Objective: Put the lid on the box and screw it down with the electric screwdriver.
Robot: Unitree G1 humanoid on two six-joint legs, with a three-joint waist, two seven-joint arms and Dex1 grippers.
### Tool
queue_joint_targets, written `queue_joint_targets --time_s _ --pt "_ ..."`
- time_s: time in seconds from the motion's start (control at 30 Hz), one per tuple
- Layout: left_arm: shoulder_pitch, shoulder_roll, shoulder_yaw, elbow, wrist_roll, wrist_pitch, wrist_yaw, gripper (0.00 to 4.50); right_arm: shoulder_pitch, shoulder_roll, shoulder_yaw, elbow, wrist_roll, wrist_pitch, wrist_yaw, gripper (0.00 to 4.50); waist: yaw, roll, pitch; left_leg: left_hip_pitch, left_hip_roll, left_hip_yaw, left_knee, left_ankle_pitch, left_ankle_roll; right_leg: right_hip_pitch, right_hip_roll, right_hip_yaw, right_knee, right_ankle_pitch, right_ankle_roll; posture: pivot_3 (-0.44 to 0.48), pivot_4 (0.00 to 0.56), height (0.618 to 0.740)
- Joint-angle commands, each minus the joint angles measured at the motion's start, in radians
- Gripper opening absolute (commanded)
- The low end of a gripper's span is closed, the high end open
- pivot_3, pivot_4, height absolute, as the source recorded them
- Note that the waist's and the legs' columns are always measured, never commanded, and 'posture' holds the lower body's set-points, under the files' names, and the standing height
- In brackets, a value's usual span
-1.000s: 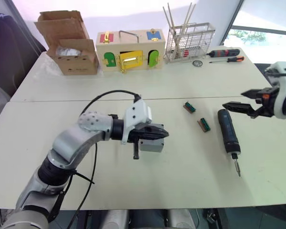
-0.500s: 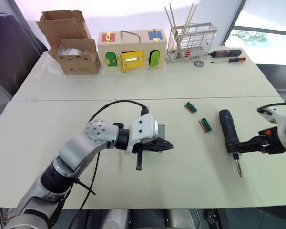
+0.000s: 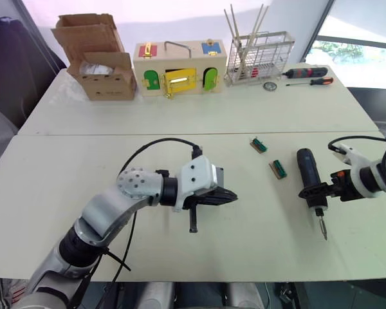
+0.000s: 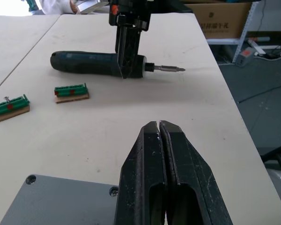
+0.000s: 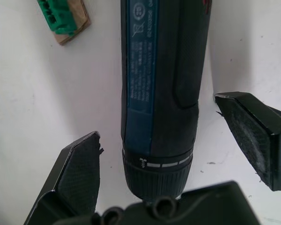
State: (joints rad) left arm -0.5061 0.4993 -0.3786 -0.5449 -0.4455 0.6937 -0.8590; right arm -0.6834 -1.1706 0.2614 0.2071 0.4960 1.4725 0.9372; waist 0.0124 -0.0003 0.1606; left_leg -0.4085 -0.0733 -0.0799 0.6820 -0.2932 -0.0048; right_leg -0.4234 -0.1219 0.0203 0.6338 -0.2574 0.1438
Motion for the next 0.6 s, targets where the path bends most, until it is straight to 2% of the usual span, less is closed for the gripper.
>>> queue_joint_targets --time_s 0.03,0.07,0.1,0.3,0.6 --pt "0.006 -0.009 -0.001 -0.038 -0.002 0.005 0.019 0.0 -0.013 0.02 0.083 0.013 -0.051 -0.033 0.002 4.47 -0.001 -0.002 -0.001 0.0 0.0 0.0 0.0 0.0 0.0 0.0 0.0 0.0 0.0 0.0 0.0 0.0 0.15 0.73" --pt "0.009 -0.01 -0.002 -0.038 0.001 0.005 0.024 0.0 -0.021 0.026 0.103 0.021 -0.07 -0.05 0.003 3.98 -0.001 -0.004 -0.002 0.0 0.0 0.0 0.0 0.0 0.0 0.001 0.0 0.0 0.0 0.0 0.0 0.0 0.15 0.73" --pt "0.01 -0.011 -0.004 -0.038 0.003 0.004 0.028 0.0 -0.026 0.025 0.125 0.02 -0.08 -0.063 0.018 3.82 -0.001 -0.005 -0.003 0.001 0.0 0.0 0.0 0.0 0.0 0.001 0.0 0.0 0.0 0.0 0.0 0.0 0.15 0.73" --pt "0.013 -0.011 -0.001 -0.038 0.007 0.008 0.044 0.0 -0.007 0.004 0.185 -0.014 -0.117 -0.086 0.082 1.88 -0.001 -0.007 -0.003 0.001 0.0 -0.001 0.0 0.0 0.0 0.002 0.0 -0.001 -0.001 0.0 0.0 0.0 0.15 0.73" --pt "-0.005 -0.017 -0.003 -0.012 0.02 -0.004 0.025 0.0 0.001 0.036 0.121 0.026 -0.151 -0.121 0.071 1.84 0.0 -0.008 -0.004 0.001 0.0 -0.002 0.0 0.0 0.0 0.003 0.0 -0.001 -0.001 0.0 0.0 0.0 0.15 0.73"
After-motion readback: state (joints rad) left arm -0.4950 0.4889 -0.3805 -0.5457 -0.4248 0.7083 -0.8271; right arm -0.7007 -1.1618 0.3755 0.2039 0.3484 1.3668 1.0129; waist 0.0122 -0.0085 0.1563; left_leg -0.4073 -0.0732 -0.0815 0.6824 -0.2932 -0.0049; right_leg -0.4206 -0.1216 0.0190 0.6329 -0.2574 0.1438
